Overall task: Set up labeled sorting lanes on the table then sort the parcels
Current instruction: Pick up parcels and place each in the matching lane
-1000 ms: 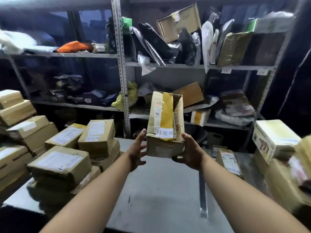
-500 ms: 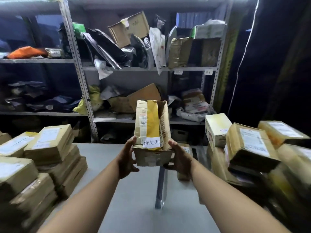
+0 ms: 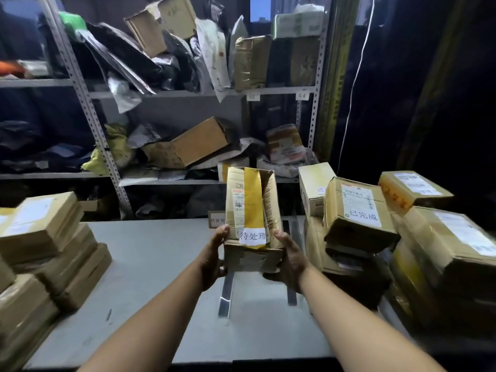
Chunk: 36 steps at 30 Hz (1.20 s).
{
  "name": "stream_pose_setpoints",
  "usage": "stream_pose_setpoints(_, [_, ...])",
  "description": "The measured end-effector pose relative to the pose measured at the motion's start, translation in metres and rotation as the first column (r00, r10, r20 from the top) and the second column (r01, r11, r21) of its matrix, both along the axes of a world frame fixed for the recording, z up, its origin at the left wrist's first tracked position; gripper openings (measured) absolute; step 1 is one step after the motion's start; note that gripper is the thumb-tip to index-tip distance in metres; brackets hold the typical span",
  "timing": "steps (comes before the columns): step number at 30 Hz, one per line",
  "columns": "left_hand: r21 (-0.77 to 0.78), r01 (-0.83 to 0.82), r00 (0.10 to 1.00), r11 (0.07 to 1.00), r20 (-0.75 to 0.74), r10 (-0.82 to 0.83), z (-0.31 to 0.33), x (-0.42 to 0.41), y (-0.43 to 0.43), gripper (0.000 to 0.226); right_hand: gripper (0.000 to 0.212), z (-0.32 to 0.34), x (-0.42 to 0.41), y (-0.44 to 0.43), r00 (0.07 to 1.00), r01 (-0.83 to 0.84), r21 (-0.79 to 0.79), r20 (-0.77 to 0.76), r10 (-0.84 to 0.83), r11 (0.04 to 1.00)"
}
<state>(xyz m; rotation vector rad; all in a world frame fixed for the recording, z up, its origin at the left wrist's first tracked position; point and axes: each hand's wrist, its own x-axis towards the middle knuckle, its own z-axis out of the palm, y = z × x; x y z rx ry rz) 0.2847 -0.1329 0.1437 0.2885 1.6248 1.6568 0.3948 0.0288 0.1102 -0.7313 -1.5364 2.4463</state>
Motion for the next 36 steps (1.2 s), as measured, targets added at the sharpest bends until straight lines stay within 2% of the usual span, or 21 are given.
stream_pose_setpoints(1, [-0.006,0.002,1.0,1.0,0.0,-0.002,-0.002,-0.002,0.005,0.079,0.067,-0.005,-0.002,0.002,0.998,0.044,-0.038,-0.044,-0.046,0.998])
stream_pose_setpoints(4, [-0.029,-0.02,1.0,0.999,-0.012,0.019,-0.005,-0.012,0.021,0.039,0.055,-0.01,-0.009,0.008,0.981,0.113,-0.178,-0.134,-0.138,0.977])
stream_pose_setpoints(5, [-0.024,-0.044,0.999,0.999,-0.017,0.044,-0.007,-0.019,0.028,0.035,0.052,-0.011,-0.014,0.013,0.977,0.125,-0.211,-0.142,-0.157,0.97])
stream_pose_setpoints(9, [0.047,-0.178,0.983,0.983,-0.045,0.18,-0.016,-0.037,0.05,0.045,0.057,-0.015,-0.035,0.037,0.973,0.191,-0.185,-0.092,-0.211,0.964])
stream_pose_setpoints(11, [0.085,-0.222,0.972,0.971,-0.055,0.227,-0.025,-0.047,0.056,0.043,0.041,-0.017,-0.045,0.049,0.972,0.225,-0.14,-0.039,-0.232,0.964])
stream_pose_setpoints(13, [0.115,-0.244,0.966,0.963,-0.062,0.252,-0.033,-0.06,0.06,0.04,0.037,-0.018,-0.055,0.06,0.973,0.23,-0.128,0.018,-0.229,0.965])
stream_pose_setpoints(19, [0.157,-0.189,0.98,0.969,-0.037,0.197,-0.046,-0.102,0.079,0.024,0.041,-0.034,-0.089,0.087,0.954,0.26,-0.08,0.179,-0.242,0.962])
stream_pose_setpoints(26, [0.101,-0.157,0.986,0.982,-0.035,0.161,-0.052,-0.115,0.094,0.012,0.047,-0.052,-0.103,0.1,0.921,0.278,-0.069,0.304,-0.245,0.958])
stream_pose_setpoints(31, [0.108,-0.131,0.987,0.986,-0.077,0.14,-0.053,-0.108,0.101,0.014,0.059,-0.047,-0.102,0.099,0.907,0.263,-0.02,0.345,-0.241,0.964])
stream_pose_setpoints(36, [0.093,-0.127,0.984,0.988,-0.111,0.137,-0.053,-0.091,0.101,0.019,0.052,-0.035,-0.083,0.099,0.906,0.247,0.006,0.354,-0.233,0.969])
